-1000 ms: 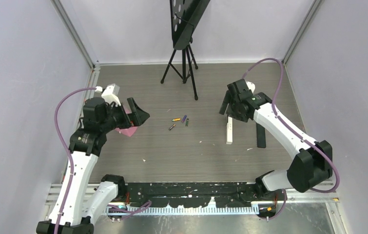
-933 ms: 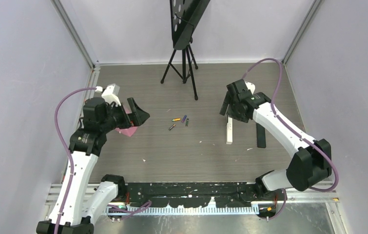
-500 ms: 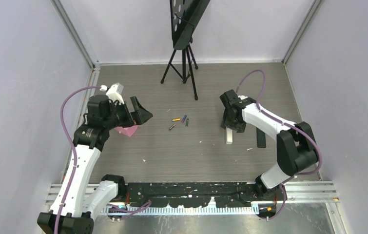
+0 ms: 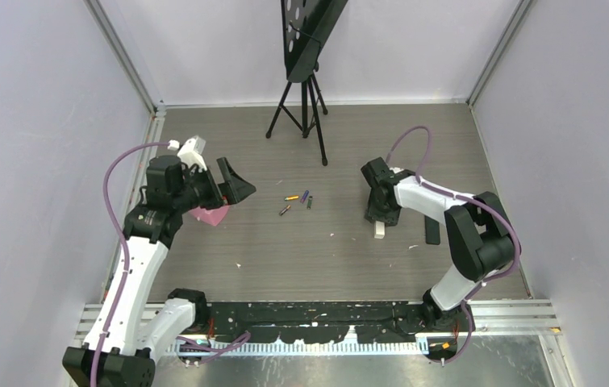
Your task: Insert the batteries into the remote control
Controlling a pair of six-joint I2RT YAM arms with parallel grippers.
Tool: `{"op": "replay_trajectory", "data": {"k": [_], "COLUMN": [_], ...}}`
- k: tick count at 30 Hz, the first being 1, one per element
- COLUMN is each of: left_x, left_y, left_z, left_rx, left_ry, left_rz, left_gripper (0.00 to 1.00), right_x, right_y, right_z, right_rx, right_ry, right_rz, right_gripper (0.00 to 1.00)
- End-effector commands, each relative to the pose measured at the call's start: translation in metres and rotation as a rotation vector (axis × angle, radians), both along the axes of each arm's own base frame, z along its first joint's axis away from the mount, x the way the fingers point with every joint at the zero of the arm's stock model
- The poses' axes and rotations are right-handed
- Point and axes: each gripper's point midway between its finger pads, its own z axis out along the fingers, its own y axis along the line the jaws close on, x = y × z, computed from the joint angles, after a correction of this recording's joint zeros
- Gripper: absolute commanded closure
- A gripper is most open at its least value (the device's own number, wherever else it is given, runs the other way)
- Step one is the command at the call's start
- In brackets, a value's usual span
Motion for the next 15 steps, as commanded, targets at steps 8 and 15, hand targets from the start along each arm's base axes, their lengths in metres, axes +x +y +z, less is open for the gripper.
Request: {"op": "replay_trajectory", "data": {"k": [8,15], "left_x": [0.007,0.014], "left_y": [-0.03,-0.041], "left_z": [0.01,0.013], "left_rx": [-0.223,-0.29], "left_ry": [-0.03,-0.002], "left_rz": [-0.069,-0.081], "left_gripper": [0.06,0.06], "right_x": [0.018,0.012], "right_y": [0.016,0.104], "right_z": [0.021,0.096], "right_rx": [-0.003,0.129], "right_ry": [-0.151,-0.398], "right_rz": [0.115,0.469], "right_gripper": [0.81,0.82]}}
